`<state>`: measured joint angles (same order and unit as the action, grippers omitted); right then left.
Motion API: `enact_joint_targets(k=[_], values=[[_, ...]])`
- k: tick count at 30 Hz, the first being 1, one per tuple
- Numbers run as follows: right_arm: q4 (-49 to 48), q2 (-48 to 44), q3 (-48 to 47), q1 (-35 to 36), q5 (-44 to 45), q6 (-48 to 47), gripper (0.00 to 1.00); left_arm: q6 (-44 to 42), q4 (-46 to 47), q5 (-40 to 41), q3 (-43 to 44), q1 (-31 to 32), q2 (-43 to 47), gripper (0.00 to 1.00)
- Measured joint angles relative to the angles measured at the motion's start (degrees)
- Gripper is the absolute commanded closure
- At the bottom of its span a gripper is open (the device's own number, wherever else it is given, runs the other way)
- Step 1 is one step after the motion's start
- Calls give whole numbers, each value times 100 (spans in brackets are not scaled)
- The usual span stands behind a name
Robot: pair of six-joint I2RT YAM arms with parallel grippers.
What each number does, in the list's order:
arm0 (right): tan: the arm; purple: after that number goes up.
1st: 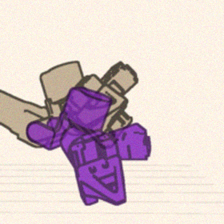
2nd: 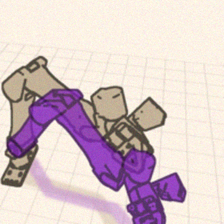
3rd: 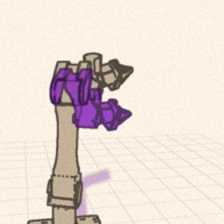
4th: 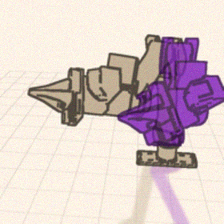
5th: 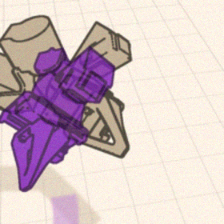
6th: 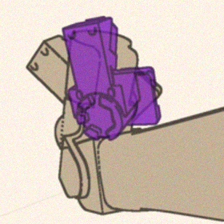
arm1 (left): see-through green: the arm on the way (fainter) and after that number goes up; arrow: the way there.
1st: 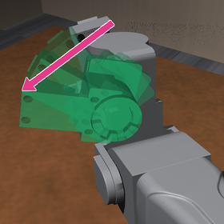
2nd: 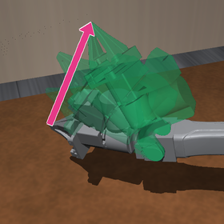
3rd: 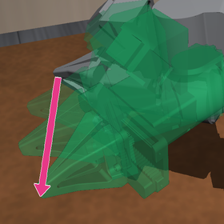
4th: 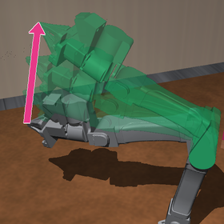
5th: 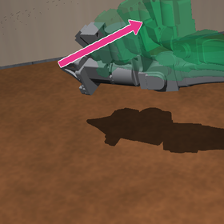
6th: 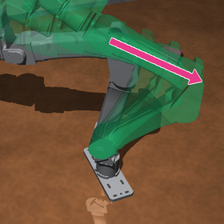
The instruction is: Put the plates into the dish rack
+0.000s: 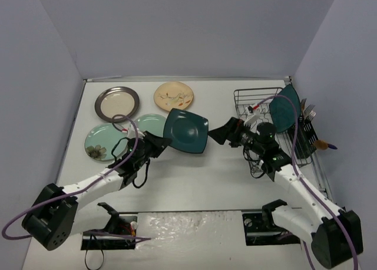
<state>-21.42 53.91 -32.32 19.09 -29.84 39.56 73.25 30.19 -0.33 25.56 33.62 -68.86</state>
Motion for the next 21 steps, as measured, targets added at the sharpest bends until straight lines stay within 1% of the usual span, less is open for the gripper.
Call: enact_joint_targets(k=[4,10,15,21], values=[[-417,347,19,249,47,139,0,-23,-182,48,-93,-28,682,100],[-1224,964,58,373,-84,246,1,-10,-473,72,-350,-65,1628,100],[-1745,1526,58,511,-318,240,3,66,-646,78,-396,-69,1995,100],[-2334,1987,56,680,-546,251,11,204,-687,66,-452,-69,2249,100]])
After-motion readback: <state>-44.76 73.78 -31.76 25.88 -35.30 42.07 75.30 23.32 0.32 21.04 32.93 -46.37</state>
